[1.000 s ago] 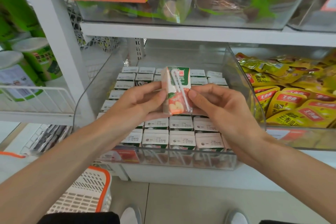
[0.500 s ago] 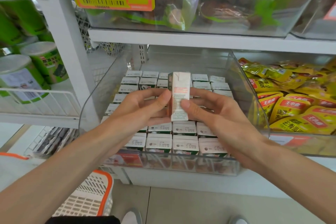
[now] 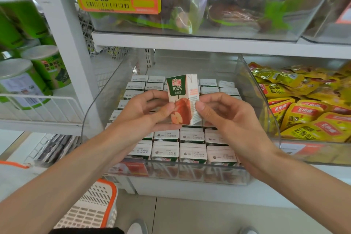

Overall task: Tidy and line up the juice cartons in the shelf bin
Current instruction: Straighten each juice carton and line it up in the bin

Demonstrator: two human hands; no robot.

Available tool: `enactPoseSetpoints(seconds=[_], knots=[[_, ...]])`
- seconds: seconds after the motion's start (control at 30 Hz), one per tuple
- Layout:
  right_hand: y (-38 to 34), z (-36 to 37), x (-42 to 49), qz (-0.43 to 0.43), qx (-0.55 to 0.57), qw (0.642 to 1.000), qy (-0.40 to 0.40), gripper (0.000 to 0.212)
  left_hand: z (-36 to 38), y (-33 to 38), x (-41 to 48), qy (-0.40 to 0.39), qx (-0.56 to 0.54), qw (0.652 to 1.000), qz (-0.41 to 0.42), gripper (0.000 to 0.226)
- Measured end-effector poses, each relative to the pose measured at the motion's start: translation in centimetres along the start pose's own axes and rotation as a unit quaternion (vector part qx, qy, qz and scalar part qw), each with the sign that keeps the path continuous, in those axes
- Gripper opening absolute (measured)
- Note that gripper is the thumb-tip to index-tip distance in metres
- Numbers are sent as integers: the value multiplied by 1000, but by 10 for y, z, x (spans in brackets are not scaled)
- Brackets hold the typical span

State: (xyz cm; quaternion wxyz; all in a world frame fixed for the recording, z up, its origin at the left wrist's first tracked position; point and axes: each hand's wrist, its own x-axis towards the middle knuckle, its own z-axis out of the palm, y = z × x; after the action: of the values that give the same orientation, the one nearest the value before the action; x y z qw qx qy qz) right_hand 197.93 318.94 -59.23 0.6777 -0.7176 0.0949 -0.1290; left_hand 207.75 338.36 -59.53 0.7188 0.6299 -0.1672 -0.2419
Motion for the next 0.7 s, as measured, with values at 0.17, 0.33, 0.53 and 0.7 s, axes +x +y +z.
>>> enactPoseSetpoints(seconds=[0.17, 0.33, 0.53, 0.7], knots=[[-3, 1, 2, 0, -5, 1000, -9, 34, -2, -1, 0, 1, 34, 999, 22, 55], [0, 0, 3, 9, -2, 1000, -13, 26, -3, -3, -1, -6, 58, 998, 37, 45], [0, 1, 4, 10, -8, 1000, -13, 33, -4, -3, -1, -6, 54, 998, 35, 45], [0, 0, 4, 25, -10, 1000, -15, 26, -4, -3, 1, -7, 42, 999, 31, 42]])
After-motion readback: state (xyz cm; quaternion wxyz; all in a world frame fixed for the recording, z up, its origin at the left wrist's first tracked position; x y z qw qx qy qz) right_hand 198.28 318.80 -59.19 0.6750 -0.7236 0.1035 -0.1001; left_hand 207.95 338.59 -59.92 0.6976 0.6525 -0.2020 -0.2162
